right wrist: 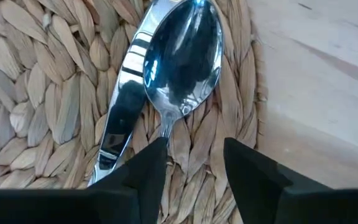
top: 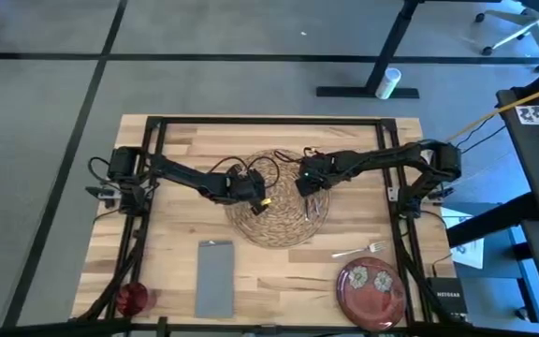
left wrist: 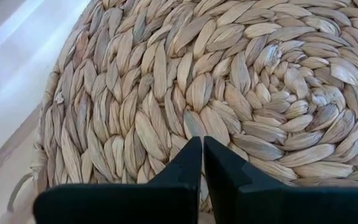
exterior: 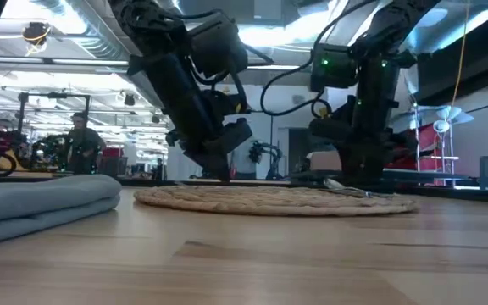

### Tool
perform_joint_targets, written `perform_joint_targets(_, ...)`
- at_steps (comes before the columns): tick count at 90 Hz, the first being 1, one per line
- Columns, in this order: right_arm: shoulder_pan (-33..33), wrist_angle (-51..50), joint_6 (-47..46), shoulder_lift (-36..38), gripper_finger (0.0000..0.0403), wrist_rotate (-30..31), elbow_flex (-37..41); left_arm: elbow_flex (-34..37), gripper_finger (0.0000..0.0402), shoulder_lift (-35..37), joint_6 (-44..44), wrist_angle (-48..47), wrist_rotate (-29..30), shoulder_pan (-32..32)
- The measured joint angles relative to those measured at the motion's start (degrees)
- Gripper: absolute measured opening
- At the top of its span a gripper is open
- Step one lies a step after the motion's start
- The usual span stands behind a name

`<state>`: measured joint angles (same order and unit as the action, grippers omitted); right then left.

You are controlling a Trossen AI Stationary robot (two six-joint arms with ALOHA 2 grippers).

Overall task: Set table place
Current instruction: Put the silver spoon to the right of the silver table knife on the brown placemat

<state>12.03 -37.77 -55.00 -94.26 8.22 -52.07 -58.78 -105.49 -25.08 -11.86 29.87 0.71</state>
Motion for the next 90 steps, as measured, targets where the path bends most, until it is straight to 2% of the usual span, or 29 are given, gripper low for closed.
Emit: perform_joint_targets(90,0.0,0.35,1.53,0.84,0.0147,-2.96,-0.82,0.0,0.0,0.0,-0.07,-1.01,0.0,0.02)
